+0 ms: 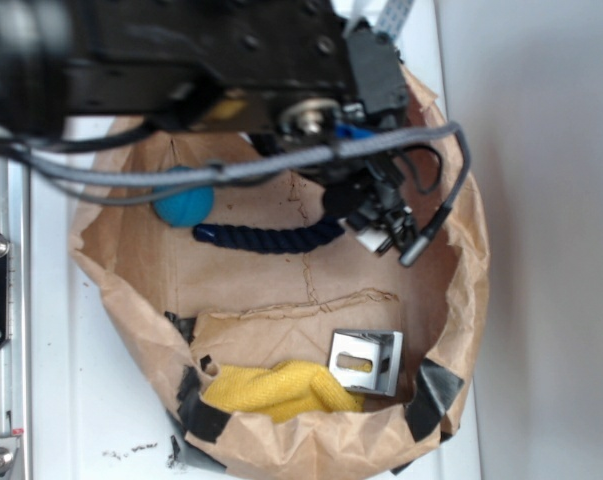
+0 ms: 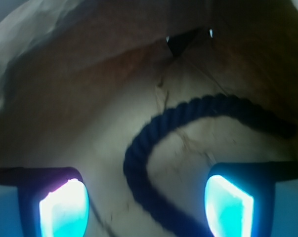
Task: Grab the blue rope.
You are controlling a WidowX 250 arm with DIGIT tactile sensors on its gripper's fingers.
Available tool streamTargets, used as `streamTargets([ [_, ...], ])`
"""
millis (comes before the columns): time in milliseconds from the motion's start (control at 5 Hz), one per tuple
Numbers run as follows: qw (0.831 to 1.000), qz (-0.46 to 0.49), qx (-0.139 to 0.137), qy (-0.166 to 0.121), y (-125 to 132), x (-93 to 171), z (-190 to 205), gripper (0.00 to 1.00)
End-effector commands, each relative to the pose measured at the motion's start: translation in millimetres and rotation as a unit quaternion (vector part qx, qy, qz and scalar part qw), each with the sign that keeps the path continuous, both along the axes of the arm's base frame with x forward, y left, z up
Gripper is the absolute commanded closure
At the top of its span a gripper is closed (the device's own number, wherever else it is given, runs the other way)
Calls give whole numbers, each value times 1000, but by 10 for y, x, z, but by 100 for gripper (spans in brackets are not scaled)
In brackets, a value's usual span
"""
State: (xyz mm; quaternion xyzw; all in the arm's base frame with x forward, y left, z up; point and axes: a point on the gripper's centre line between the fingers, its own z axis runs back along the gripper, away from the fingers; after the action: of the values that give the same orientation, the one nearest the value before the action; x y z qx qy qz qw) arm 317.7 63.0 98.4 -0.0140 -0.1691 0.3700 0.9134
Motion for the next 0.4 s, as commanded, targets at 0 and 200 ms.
streamTargets([
  [0,998,4,20,-52,-42,254,-83,0],
  [200,998,-9,26,-62,-106,313,-179,0],
])
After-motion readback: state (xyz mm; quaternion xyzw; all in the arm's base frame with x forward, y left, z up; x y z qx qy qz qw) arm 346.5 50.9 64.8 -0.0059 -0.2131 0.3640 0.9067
